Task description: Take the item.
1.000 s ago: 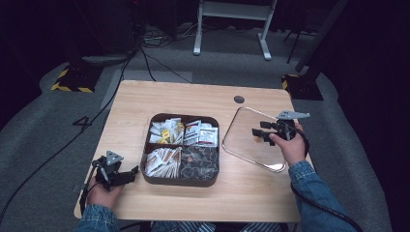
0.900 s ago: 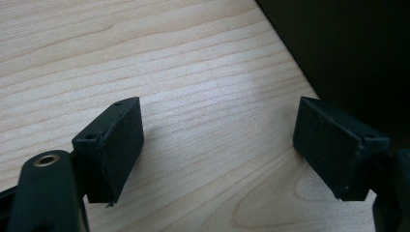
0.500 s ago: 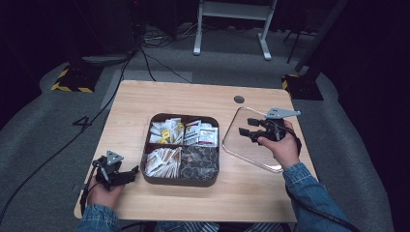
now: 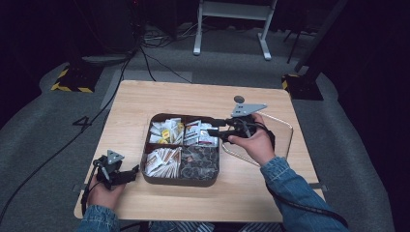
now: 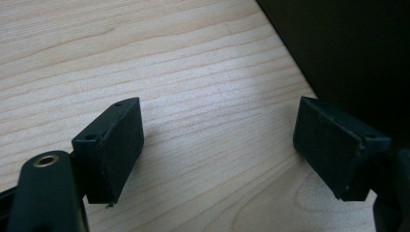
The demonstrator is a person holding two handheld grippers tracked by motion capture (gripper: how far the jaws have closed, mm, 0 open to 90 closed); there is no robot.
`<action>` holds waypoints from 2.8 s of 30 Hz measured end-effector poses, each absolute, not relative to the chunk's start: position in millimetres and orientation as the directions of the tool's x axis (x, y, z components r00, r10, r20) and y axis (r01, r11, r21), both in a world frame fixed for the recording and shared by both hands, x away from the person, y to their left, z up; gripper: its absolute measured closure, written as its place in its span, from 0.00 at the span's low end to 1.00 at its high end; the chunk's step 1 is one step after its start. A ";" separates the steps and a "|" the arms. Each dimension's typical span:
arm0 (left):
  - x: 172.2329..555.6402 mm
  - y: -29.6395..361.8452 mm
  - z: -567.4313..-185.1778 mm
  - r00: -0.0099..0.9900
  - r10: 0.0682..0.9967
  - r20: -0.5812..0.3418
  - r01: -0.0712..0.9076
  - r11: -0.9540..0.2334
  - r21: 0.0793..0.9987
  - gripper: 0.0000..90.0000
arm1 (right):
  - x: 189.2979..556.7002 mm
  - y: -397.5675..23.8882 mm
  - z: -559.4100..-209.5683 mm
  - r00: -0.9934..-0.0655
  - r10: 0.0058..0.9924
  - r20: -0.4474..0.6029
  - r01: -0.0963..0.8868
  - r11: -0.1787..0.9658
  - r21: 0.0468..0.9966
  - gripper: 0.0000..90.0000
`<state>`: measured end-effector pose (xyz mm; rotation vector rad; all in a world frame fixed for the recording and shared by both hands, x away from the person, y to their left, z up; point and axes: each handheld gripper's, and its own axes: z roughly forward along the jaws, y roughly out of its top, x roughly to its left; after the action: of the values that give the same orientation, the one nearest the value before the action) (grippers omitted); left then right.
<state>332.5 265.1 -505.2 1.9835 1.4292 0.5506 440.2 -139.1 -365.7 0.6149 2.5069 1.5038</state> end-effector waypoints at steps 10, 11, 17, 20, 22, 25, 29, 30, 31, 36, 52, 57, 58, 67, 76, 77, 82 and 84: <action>332.2 265.0 -505.2 0.326 0.945 -0.024 0.684 -0.219 0.696 0.21 | 439.9 -66.0 -378.5 -0.936 0.313 0.159 0.305 0.499 0.811 0.61; 332.2 265.0 -505.2 0.326 0.945 -0.024 0.684 -0.218 0.696 0.21 | 439.1 -58.3 -381.8 -0.940 0.301 0.157 0.299 0.511 0.806 0.62; 332.2 265.0 -505.2 0.326 0.945 -0.023 0.684 -0.219 0.696 0.21 | 432.9 -27.4 -402.1 -0.945 0.265 0.194 0.316 0.572 0.757 0.67; 331.9 264.7 -505.2 0.325 0.946 -0.024 0.685 -0.217 0.695 0.21 | 430.8 -18.0 -409.2 -0.940 0.251 0.232 0.338 0.592 0.732 0.70; 331.8 264.7 -505.1 0.325 0.945 -0.021 0.684 -0.220 0.695 0.21 | 427.8 -7.0 -415.1 -0.936 0.243 0.253 0.351 0.610 0.710 0.70; 331.5 264.2 -505.0 0.322 0.947 -0.021 0.686 -0.217 0.695 0.21 | 427.1 -1.4 -417.6 -0.936 0.239 0.259 0.352 0.616 0.705 0.70; 331.4 264.0 -505.0 0.320 0.947 -0.019 0.685 -0.218 0.696 0.21 | 427.3 10.5 -429.4 -0.931 0.252 0.265 0.365 0.635 0.681 0.68; 331.5 264.0 -505.0 0.320 0.947 -0.019 0.685 -0.218 0.695 0.21 | 427.1 12.0 -432.1 -0.928 0.259 0.266 0.372 0.637 0.676 0.68; 331.5 264.1 -505.0 0.320 0.947 -0.020 0.685 -0.217 0.695 0.21 | 427.1 13.5 -435.5 -0.928 0.262 0.267 0.374 0.640 0.671 0.68; 331.9 263.7 -505.2 0.319 0.948 -0.026 0.687 -0.212 0.695 0.21 | 426.9 17.2 -443.3 -0.924 0.271 0.269 0.382 0.652 0.655 0.67; 331.8 262.5 -505.0 0.323 0.946 -0.018 0.683 -0.220 0.696 0.22 | 421.0 34.0 -444.3 -0.937 0.258 0.235 0.349 0.655 0.670 0.73; 331.8 262.4 -505.0 0.324 0.946 -0.019 0.683 -0.220 0.696 0.22 | 420.7 35.1 -444.4 -0.936 0.255 0.243 0.352 0.646 0.678 0.75; 331.8 262.4 -505.0 0.324 0.946 -0.018 0.683 -0.221 0.696 0.22 | 420.1 35.7 -444.0 -0.937 0.243 0.252 0.350 0.638 0.685 0.75; 331.8 262.4 -505.1 0.324 0.946 -0.018 0.683 -0.221 0.696 0.22 | 414.6 46.6 -452.5 -0.938 0.227 0.263 0.346 0.667 0.659 0.72; 331.8 262.2 -505.1 0.325 0.946 -0.020 0.682 -0.220 0.697 0.22 | 419.8 49.6 -452.9 -0.949 0.220 0.227 0.316 0.684 0.657 0.98; 331.8 262.2 -505.1 0.325 0.946 -0.020 0.682 -0.220 0.697 0.22 | 419.8 49.6 -452.9 -0.949 0.220 0.227 0.316 0.684 0.657 0.98; 331.8 262.2 -505.1 0.326 0.945 -0.020 0.683 -0.221 0.697 0.22 | 421.0 48.9 -455.2 -0.932 0.239 0.273 0.362 0.664 0.655 0.92; 331.9 262.1 -505.1 0.325 0.945 -0.020 0.683 -0.220 0.697 0.22 | 421.8 48.2 -454.3 -0.926 0.260 0.275 0.379 0.649 0.660 0.85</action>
<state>331.9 262.1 -505.1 1.9851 1.4285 0.5561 421.8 48.2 -454.3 0.5837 2.9923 1.2571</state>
